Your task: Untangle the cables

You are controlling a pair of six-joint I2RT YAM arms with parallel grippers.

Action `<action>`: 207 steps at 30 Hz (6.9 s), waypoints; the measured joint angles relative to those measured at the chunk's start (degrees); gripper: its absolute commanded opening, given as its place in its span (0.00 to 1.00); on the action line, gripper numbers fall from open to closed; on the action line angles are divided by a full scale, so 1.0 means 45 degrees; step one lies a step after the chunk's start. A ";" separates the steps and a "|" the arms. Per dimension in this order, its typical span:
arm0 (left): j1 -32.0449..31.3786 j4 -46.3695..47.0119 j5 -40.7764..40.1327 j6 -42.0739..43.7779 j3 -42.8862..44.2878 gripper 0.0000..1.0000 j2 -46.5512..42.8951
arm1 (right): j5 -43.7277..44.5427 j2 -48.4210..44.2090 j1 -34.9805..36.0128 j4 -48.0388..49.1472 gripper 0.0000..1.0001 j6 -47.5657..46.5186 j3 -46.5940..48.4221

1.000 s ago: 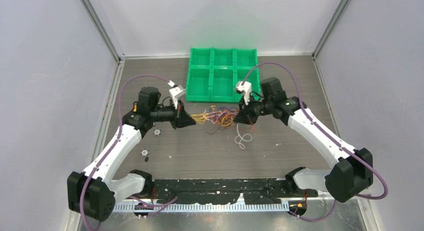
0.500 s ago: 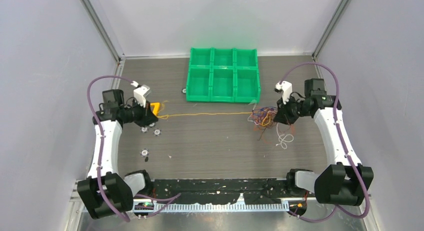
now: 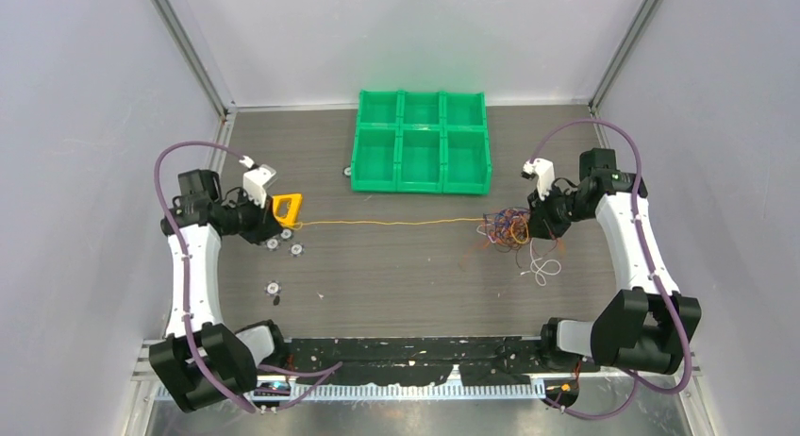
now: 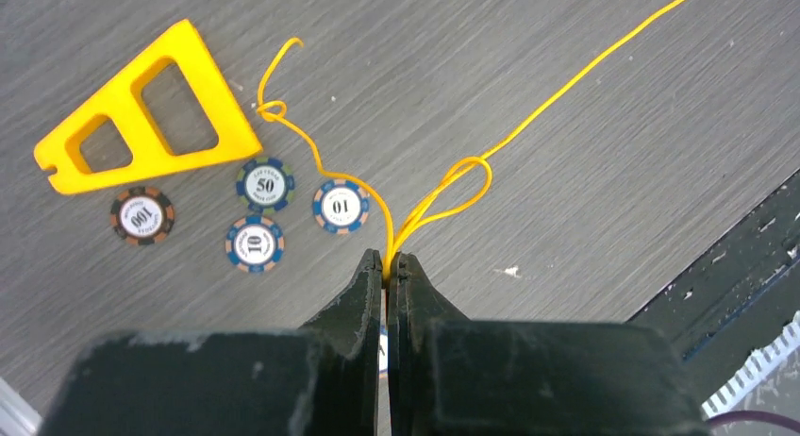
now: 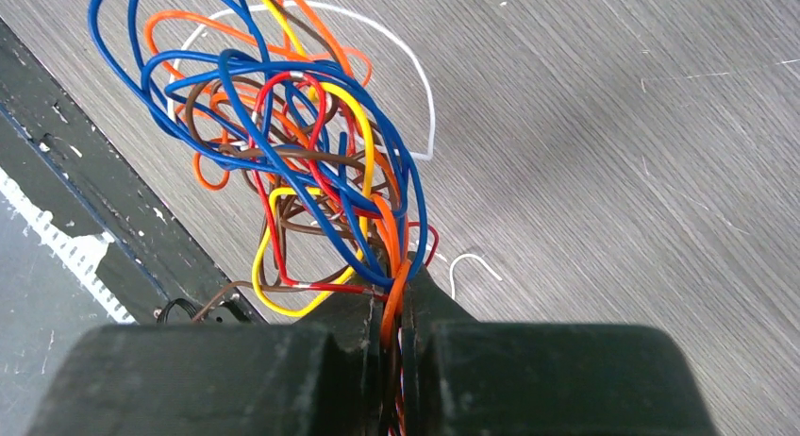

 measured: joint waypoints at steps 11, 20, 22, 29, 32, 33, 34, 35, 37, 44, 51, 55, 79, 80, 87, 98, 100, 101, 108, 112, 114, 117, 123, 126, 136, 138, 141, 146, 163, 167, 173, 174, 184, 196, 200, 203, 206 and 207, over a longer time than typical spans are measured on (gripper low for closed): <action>-0.1695 -0.0180 -0.1622 0.0719 -0.0398 0.00 -0.1025 | 0.0262 0.0189 0.1078 0.0058 0.05 0.0306 0.0228; 0.3507 -0.1307 -0.1530 0.2545 0.3094 0.00 0.1685 | 0.1569 0.1229 -0.2074 -0.0325 0.05 -0.1651 0.0287; 0.3861 -0.1404 -0.1603 0.2754 0.3327 0.00 0.1729 | 0.1807 0.1530 -0.2516 -0.0452 0.06 -0.2055 0.0403; 0.3866 -0.1860 -0.1001 0.2827 0.3730 0.00 0.1661 | 0.1632 0.1715 -0.2652 -0.0826 0.09 -0.2375 0.0806; 0.3337 -0.2409 -0.0189 0.2618 0.3803 0.00 0.1146 | 0.1452 0.1734 -0.2093 -0.1039 0.10 -0.2259 0.0806; 0.3055 -0.2565 0.0068 0.2506 0.3823 0.00 0.0899 | 0.1389 0.1734 -0.1739 -0.1039 0.11 -0.2127 0.0792; 0.2623 -0.2637 0.0321 0.2200 0.3861 0.00 0.0593 | 0.1326 0.1710 -0.1224 -0.0967 0.11 -0.1889 0.0733; 0.2147 -0.2623 0.0534 0.1797 0.3925 0.00 0.0267 | 0.1239 0.1666 -0.0636 -0.0826 0.13 -0.1588 0.0607; 0.1243 -0.2385 0.0860 0.0850 0.4075 0.00 -0.0325 | 0.1122 0.1545 0.0544 -0.0466 0.18 -0.1030 0.0321; -0.1379 -0.0500 0.0772 -0.3036 0.5280 0.00 -0.0903 | 0.0860 0.1520 0.3614 0.0699 0.74 0.1059 -0.0044; -0.3526 0.1729 -0.1122 -0.6169 0.6717 0.10 0.0248 | 0.0510 0.1739 0.3934 0.1379 0.97 0.2084 -0.0063; -0.4177 0.2909 -0.1389 -0.7140 0.7363 0.09 0.0835 | 0.0204 0.1734 0.3939 0.1472 1.00 0.2565 -0.0015; -0.6518 0.6441 -0.3235 -0.9622 0.7616 0.00 0.0792 | -0.2011 0.0471 0.6596 0.5756 0.95 0.8014 0.1535; -0.6518 0.6572 -0.3419 -0.9661 0.7936 0.00 0.0933 | -0.1807 0.0471 0.6766 0.5474 0.95 0.7796 0.1258; -0.6523 0.8072 -0.4726 -0.9777 0.9466 0.00 0.2283 | 0.1457 0.0364 0.7868 0.4022 0.95 0.6402 -0.0049; -0.6591 1.0292 -0.6586 -1.0074 1.3308 0.00 0.5668 | 0.2356 -0.1248 0.7485 0.4998 0.95 0.7155 -0.0699; -0.6591 1.0943 -0.6917 -1.0006 1.3556 0.00 0.6037 | 0.2273 -0.1268 0.7436 0.5323 0.95 0.7402 -0.0699; -0.6591 1.1210 -0.7028 -0.9976 1.3653 0.00 0.6203 | 0.2259 -0.1234 0.7431 0.5421 0.95 0.7485 -0.0699; -0.6601 1.3056 -0.7732 -0.9593 1.4761 0.00 0.7820 | 0.2108 -0.0704 0.7427 0.5804 0.95 0.8004 -0.0699; -0.6601 1.3998 -0.7810 -0.9374 1.5310 0.00 0.8854 | 0.2006 -0.0597 0.7427 0.5965 0.95 0.8150 -0.0704; -0.6601 1.4299 -0.7810 -0.9364 1.6038 0.00 0.9617 | 0.1982 -0.0573 0.7427 0.6033 0.95 0.8194 -0.0714; -0.6615 1.4702 -0.7796 -0.9369 1.6917 0.00 1.0598 | 0.1953 -0.0568 0.7422 0.6120 0.95 0.8242 -0.0743; -0.6727 1.5834 -0.7771 -0.9364 1.7549 0.00 1.2021 | 0.1875 -0.0447 0.7412 0.6183 0.95 0.8330 -0.0801; -0.6834 1.6422 -0.7771 -0.9306 1.7821 0.00 1.2798 | 0.1836 -0.0359 0.7378 0.6188 0.95 0.8330 -0.0869; -0.6989 1.7311 -0.7694 -0.8286 1.6767 0.00 1.3945 | 0.1579 0.0155 0.7242 0.6183 0.95 0.8320 -0.0879; -0.6989 1.7612 -0.7631 -0.8024 1.5679 0.00 1.3886 | 0.1569 0.0214 0.7179 0.6183 0.95 0.8306 -0.0879; -0.6989 1.7753 -0.7446 -0.7766 1.3789 0.00 1.3794 | 0.1520 0.0238 0.7091 0.6188 0.95 0.8281 -0.0879; -0.6989 1.6563 -0.7023 -0.7601 1.2104 0.00 1.3794 | 0.1423 0.0238 0.6980 0.6188 0.95 0.8276 -0.0879; -0.7611 1.0676 -0.6528 -0.4745 1.5290 0.15 1.6009 | 0.1166 0.0267 0.6664 0.6105 0.95 0.8034 -0.1025; -0.7669 0.9437 -0.6504 -0.4269 1.5582 0.39 1.6534 | 0.0976 0.0423 0.6659 0.6086 0.95 0.8034 -0.1025; -0.7660 0.8582 -0.6402 -0.3934 1.5635 0.64 1.6509 | 0.0811 0.0491 0.6659 0.5906 0.96 0.8034 -0.1025; -0.7655 0.8432 -0.6358 -0.3891 1.5635 0.66 1.6456 | 0.0801 0.0491 0.6659 0.5906 0.96 0.8034 -0.1025; -0.7009 0.7281 -0.4760 -0.4187 1.3848 0.93 1.2624 | 0.0491 0.0491 0.6659 0.5838 0.46 0.7966 -0.1025; -0.7339 0.9593 0.1826 -0.7028 0.1598 0.96 0.0646 | -0.2361 0.0369 0.6664 0.7184 0.25 0.9515 -0.0369; -0.9408 1.1453 0.1967 -0.9107 -0.2171 0.96 -0.0452 | -0.2851 -0.0121 0.6674 0.9481 0.21 1.1574 -0.0529; -1.0831 1.2031 0.1277 -1.0025 -0.3050 0.96 -0.0423 | -0.2982 -0.0325 0.6688 1.1147 0.18 1.3221 -0.0719; -1.1978 1.3308 0.0534 -1.0817 -0.3094 0.94 -0.0233 | -0.3007 -0.0321 0.6703 1.2677 0.18 1.4766 -0.0957; -1.2182 1.3780 0.0345 -1.1098 -0.3089 0.93 -0.0112 | -0.3016 -0.0321 0.6703 1.3051 0.17 1.5149 -0.1054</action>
